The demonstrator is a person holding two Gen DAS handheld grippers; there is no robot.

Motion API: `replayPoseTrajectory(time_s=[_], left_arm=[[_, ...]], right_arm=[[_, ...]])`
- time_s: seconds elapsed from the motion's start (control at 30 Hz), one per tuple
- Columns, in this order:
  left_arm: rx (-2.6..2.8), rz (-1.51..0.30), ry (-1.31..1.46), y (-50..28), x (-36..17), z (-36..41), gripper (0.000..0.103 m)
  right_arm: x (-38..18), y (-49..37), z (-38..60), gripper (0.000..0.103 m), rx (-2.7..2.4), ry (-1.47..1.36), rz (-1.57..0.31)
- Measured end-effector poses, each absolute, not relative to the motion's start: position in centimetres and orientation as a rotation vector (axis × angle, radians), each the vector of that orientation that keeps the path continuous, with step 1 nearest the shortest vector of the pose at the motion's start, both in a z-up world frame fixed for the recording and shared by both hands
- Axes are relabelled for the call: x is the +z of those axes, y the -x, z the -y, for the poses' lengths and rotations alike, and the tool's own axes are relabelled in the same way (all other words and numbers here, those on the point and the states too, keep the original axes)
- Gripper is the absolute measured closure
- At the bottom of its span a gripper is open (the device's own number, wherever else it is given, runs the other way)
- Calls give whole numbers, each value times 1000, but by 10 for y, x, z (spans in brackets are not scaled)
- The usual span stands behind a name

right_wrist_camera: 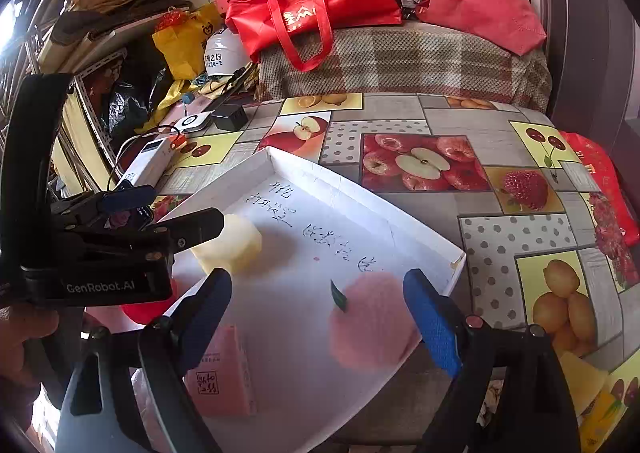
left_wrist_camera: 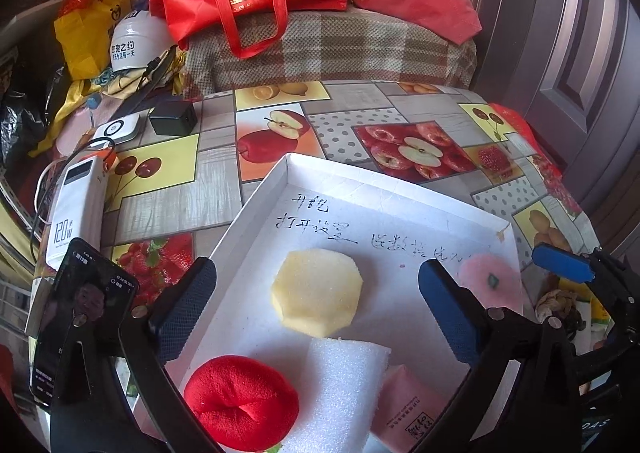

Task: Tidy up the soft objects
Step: 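Move the left gripper to the cow-print cloth while the right gripper approaches the yellow tissue pack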

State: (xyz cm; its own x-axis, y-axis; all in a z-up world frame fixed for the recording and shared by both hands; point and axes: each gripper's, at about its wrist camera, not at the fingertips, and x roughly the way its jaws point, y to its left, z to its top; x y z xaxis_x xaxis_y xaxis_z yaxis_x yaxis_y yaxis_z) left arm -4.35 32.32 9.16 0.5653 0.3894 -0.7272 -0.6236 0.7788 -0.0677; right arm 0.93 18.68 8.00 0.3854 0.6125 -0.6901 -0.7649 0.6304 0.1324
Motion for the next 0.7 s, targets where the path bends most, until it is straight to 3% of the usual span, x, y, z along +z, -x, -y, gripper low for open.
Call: replayPoseTrajectory(time_s=[0.2,0.5,0.7], left_arm=[[603,-676,369,72,115,-296,1],[500,-471,249,143,163,-198,1],[424,-426,272,160,175,-174,1]], right_arm=[[112,6,-151,15,862,177,-685],[229,51,-19,15,708,-136,-238],[238,49,43,15,612,-227,-291]])
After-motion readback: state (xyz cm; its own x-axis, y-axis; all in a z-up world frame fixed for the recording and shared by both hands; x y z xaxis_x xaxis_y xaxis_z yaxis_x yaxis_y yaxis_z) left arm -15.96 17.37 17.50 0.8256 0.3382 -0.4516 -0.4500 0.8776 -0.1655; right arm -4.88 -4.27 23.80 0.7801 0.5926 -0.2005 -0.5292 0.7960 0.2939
